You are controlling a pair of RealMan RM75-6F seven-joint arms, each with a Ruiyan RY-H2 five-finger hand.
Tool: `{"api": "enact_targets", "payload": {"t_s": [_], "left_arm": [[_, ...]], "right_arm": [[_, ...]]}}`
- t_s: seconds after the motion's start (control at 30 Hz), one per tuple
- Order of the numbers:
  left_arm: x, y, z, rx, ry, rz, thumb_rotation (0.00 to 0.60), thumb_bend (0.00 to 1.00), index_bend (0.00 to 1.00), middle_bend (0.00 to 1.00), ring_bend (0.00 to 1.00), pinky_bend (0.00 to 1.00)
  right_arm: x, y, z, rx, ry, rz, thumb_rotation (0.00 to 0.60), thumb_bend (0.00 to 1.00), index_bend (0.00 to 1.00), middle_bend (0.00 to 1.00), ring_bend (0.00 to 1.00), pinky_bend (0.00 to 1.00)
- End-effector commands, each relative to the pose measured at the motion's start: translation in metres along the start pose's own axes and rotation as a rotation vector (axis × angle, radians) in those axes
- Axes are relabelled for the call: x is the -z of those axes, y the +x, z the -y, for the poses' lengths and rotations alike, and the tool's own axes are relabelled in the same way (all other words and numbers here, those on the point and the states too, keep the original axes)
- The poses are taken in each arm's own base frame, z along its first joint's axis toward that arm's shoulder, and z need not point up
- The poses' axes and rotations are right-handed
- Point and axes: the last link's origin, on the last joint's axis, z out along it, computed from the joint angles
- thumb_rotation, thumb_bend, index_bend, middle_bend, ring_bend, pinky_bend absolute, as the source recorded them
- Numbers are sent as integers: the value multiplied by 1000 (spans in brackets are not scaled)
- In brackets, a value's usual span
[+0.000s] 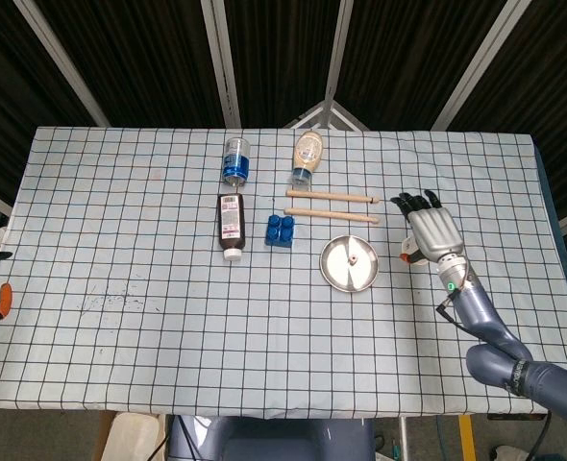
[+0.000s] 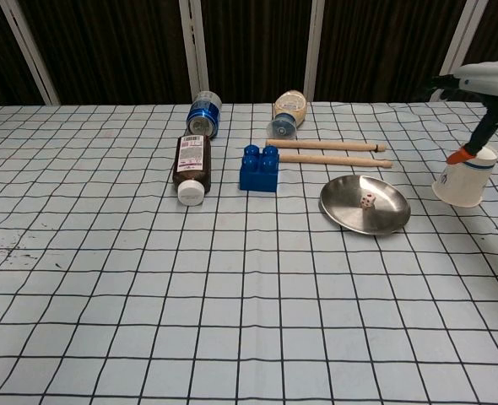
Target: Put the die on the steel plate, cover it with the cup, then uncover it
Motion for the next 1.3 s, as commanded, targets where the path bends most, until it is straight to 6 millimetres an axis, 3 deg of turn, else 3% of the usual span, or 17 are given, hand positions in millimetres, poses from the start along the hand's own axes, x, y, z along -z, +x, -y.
{"api": "enact_targets", "payload": {"t_s": [0.03,0.2,0.47,1.03,1.3], "left_arm": [[0,-1,-1,-2,-2,7,600,692,254,0,0,155],[0,-3,-4,-10,-8,12,600,693,254,0,0,155],[-1,-4,-4,-19,1,11,600,693,254,0,0,155],[-3,-8,-5,-35,4,19,600,692,273,0,0,156],[-3,-8,-5,-37,5,19,600,693,273,0,0,155]], "right_arm": [[11,-1,-19,6,-47,18,600,146,169,184,194,0],[17,-10,-32,-5,-81,55,600,147,195,213,210,0],[10,-16,-36,-16,-88,64,600,150,232,243,210,0],[-1,-23,-43,-8,-104,70,600,357,381,328,213,0],[0,-24,-46,-4,-110,78,600,367,391,343,213,0]]}}
